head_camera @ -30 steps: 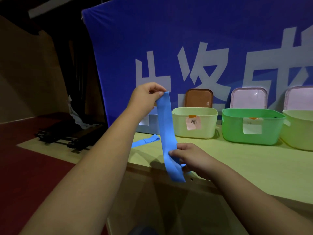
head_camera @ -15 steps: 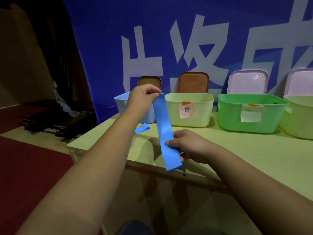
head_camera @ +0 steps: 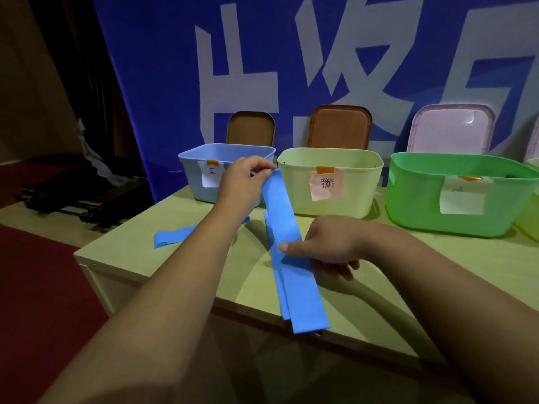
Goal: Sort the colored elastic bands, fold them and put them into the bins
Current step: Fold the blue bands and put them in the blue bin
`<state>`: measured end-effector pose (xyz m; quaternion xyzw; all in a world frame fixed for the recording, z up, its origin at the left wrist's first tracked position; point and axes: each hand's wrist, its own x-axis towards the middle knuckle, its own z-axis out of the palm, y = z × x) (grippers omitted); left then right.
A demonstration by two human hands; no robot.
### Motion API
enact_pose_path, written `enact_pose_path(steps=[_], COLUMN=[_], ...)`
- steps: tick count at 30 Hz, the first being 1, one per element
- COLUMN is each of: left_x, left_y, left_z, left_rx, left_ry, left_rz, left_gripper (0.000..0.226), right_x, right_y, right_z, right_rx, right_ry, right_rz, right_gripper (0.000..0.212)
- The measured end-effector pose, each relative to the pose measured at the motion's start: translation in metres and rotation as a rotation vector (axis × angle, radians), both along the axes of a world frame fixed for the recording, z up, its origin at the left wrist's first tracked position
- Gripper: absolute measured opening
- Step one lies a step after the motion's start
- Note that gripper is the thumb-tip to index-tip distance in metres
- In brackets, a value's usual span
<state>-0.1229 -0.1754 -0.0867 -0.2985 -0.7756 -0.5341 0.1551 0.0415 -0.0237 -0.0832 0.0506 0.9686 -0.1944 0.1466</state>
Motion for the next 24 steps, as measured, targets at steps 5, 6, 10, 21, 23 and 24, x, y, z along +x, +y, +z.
enact_pose_path(steps=[5,6,10,21,23,24], left_x=[-0.011,-0.012,-0.020,-0.036,-0.038,-0.037], left_y=[0.014,0.016,0.019,0.020,0.021,0.022], left_z=[-0.018,-0.024,-0.046,-0.053,-0.055,-0.057], left_rx=[0.005,-0.002,-0.061,-0.055,-0.066,-0.084], left_ry=[-0.078,-0.085,-0.051,-0.049,-0.056,-0.062], left_rz=[-0.055,-0.055,-0.063,-0.021,-0.032,-0.039], left_gripper=[0.026,0.025,0.024,0.023,0.023,0.022], right_x=[-0.045,-0.053,-0.070,-0.065,-0.053,-0.048], right_y=[0.017,0.019,0.023,0.016,0.012,0.011], right_z=[-0.016,-0.025,-0.056,-0.050,-0.049,-0.050], right_rx=[-0.034,-0.040,-0.107,-0.052,-0.006,0.018], right_ry=[0.270,0.347,0.582,0.460,0.411,0.398], right_rz=[-0.134,-0.168,-0.229,-0.212,-0.190,-0.174], right_gripper=[0.070,0.067,0.040,0.058,0.056,0.054])
